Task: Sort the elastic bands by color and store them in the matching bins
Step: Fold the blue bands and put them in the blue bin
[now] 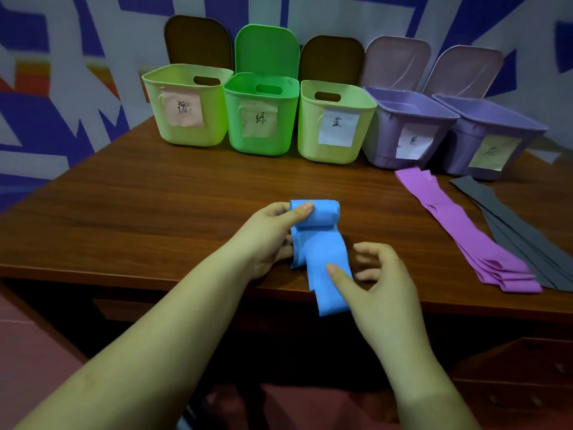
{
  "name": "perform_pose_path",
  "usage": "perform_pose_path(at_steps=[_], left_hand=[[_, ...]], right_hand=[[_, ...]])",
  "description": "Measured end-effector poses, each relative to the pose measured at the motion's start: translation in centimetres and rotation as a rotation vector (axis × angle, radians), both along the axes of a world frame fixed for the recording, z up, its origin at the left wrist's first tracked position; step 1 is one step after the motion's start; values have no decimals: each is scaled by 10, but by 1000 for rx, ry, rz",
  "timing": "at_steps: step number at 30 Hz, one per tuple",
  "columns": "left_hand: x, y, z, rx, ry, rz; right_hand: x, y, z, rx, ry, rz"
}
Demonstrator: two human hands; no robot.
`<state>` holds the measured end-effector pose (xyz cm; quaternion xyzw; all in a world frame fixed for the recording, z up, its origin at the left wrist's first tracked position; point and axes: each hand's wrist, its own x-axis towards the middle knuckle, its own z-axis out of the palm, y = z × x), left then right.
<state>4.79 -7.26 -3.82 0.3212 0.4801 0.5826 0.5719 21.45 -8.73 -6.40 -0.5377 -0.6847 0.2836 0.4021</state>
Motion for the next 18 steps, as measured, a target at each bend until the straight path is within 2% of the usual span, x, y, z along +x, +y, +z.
perform_pose_path(at_steps=[3,6,8,11,18], left_hand=[[-1,4,-7,-7,27,5],[-2,8,-9,-16,51,8],[-4,11,-9,-48,71,2],[-6,13,-8,-83,64,-25],[-7,15,-8,-91,106,-52]], right_hand=[[1,-1,-7,285,-294,104],[3,-1,-21,246,-365,330],[7,0,-33,269,-327,361],[8,-2,-39,353,-193,300],[-2,-3,-25,453,33,252]])
